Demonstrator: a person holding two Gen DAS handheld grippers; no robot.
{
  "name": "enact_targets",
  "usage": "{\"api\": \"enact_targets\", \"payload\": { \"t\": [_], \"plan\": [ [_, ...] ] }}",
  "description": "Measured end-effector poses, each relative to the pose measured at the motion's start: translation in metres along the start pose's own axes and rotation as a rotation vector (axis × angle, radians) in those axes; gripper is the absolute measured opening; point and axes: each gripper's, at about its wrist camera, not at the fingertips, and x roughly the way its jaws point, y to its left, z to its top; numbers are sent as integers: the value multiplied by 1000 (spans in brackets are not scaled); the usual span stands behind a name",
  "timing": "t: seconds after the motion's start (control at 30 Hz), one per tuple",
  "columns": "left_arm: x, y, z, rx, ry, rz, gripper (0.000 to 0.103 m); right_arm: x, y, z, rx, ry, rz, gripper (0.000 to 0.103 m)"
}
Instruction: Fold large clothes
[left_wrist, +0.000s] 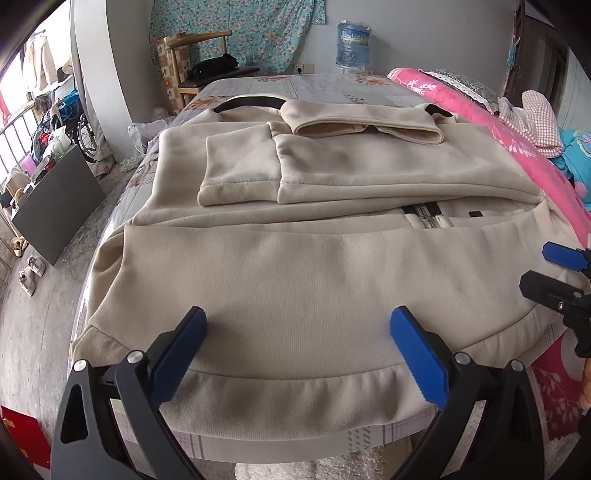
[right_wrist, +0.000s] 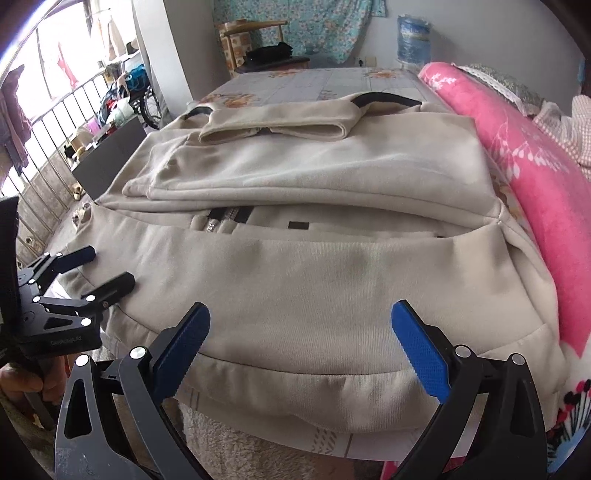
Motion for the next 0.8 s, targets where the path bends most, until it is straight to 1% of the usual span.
{"api": "enact_targets", "payload": {
  "t": [0.07,0.17,0.23,0.33,0.4,0.47,0.53,0.57,0.63,0.67,0.7,0.73,0.8],
  "plan": [
    [0,0,1,3,4,-6,98,1,0,2,-4,-2,-2,95],
    [-2,2,0,1,-11,-17,98,14,-1,0,-12,40,2,95],
    [-7,6,-3,-10,-34,-24,98,15,3,-3,-50,19,-17,95],
    [-26,22,-6,-44,-120,-38,98,16,8,-5,-101,25,-37,95],
    [-40,37,-6,-70,-180,-25,97,16,5,-5,-96,30,-18,95],
    [-48,54,-5,-89,-217,-10,97,16,2,-4,-90,36,2,95],
    [-51,72,-3,-111,-222,-3,92,16,2,-3,-98,39,3,95],
    [-49,81,-1,-129,-209,1,90,16,3,-3,-104,40,0,95],
    [-44,98,1,-171,-181,-19,84,17,5,-4,-114,42,-6,95],
    [-39,106,2,-198,-161,-35,77,17,5,-4,-115,42,-5,95],
    [-34,113,2,-219,-140,-54,68,17,4,-4,-114,43,-2,95],
    [-29,119,3,-236,-121,-81,64,16,4,-3,-112,44,1,95],
    [-19,126,4,-260,-93,-126,51,16,4,-3,-114,47,4,95]
  ]
}}
